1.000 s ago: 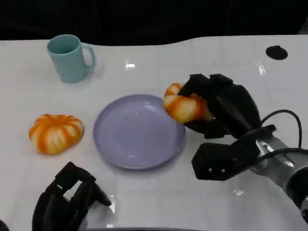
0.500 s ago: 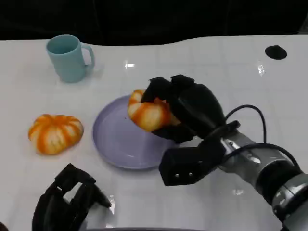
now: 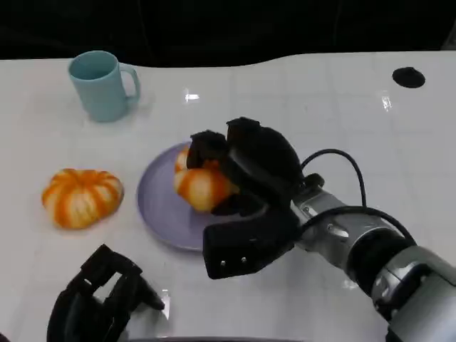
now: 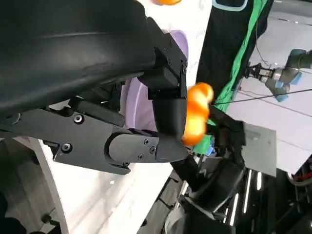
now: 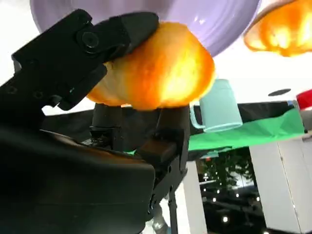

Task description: Grasp the bread from the table and place it into the plate.

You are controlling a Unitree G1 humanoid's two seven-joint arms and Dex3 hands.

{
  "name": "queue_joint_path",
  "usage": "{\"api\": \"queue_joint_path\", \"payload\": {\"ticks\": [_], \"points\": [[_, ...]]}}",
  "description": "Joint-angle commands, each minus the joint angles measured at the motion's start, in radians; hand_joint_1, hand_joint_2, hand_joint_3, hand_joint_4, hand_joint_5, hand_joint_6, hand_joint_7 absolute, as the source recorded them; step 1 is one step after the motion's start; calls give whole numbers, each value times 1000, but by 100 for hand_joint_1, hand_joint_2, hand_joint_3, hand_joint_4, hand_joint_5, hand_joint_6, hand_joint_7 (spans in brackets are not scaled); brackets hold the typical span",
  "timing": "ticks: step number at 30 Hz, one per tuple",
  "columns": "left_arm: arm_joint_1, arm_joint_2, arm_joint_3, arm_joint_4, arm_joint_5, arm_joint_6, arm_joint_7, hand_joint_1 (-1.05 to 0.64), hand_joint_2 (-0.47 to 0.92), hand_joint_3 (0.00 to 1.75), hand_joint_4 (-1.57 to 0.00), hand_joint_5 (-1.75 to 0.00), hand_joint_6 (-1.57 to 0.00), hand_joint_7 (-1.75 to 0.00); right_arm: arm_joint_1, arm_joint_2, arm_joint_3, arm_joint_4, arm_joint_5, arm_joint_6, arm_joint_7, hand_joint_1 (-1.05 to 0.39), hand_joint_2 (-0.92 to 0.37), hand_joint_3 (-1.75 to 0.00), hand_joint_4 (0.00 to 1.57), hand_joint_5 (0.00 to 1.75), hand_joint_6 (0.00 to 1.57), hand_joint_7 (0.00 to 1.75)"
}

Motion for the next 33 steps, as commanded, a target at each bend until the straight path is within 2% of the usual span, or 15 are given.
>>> {"api": "queue_joint_path", "payload": {"ticks": [1,5,11,18,26,33], "points": [[-2,13,4,3,-4,-5,-7,-50,92,28,-59,-175,-49,-148,-34,-1,11,4,4,15,72,-49,-92,-25,52,40,58,4],[-4,11,6,3,-6,0,-1,-51,92,28,-60,-175,-50,-147,-36,1,5,-2,18,17,150,-69,-92,-37,26,16,31,0],[-12,15,8,15,-7,0,-6,-51,92,27,-61,-175,-50,-149,-33,-2,-2,-17,35,13,219,-86,-92,-48,6,5,12,0],[-19,19,9,32,5,-14,0,-52,92,27,-61,-175,-51,-151,-22,-15,-14,-38,62,-12,278,-96,-92,-52,0,0,5,0],[-17,18,6,30,14,-23,4,-52,92,28,-62,-175,-47,-157,4,-44,-48,-82,111,-43,346,-98,-92,-52,0,0,3,0],[-19,16,10,38,10,-22,-1,-53,92,28,-60,-175,-47,-155,70,-108,-89,-164,165,-124,385,-96,-92,-51,0,0,3,0]]}}
